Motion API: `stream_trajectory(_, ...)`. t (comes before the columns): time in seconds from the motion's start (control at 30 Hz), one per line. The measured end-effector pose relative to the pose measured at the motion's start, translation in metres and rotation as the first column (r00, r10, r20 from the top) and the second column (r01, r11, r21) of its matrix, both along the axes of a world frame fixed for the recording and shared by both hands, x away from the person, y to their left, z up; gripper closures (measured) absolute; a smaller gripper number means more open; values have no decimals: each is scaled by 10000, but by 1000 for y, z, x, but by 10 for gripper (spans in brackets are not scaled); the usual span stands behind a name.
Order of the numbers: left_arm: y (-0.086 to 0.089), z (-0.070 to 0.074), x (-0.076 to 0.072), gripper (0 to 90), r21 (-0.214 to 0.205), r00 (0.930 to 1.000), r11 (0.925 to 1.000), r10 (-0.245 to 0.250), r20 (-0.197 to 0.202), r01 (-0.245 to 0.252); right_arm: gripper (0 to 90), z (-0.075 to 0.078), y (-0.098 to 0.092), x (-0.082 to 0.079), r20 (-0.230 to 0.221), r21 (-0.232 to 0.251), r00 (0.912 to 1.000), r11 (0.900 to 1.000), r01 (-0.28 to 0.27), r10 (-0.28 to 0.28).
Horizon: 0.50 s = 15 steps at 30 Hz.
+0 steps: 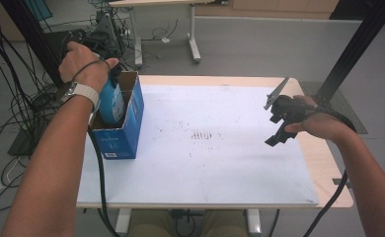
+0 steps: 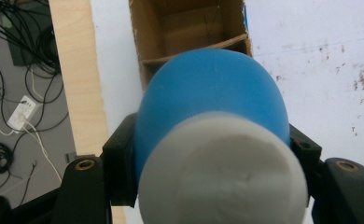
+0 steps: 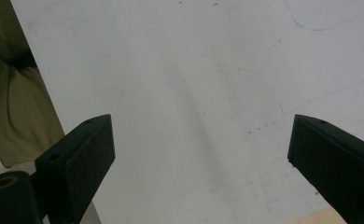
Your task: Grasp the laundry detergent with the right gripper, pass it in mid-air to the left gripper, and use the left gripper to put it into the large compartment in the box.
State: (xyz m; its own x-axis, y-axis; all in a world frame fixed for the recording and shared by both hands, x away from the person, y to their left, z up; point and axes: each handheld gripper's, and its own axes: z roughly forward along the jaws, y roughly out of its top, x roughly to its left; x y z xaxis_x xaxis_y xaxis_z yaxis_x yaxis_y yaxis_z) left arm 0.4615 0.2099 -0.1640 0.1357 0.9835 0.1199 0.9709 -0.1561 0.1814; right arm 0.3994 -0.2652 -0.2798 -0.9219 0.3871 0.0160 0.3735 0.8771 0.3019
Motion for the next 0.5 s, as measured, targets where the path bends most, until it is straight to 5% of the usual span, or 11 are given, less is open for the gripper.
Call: stream_trajectory(0.5,0,-25,2,376,58,10000,9999,-98,11,98,73,-4,-4,0,-109,15,9999,9999,121,-120)
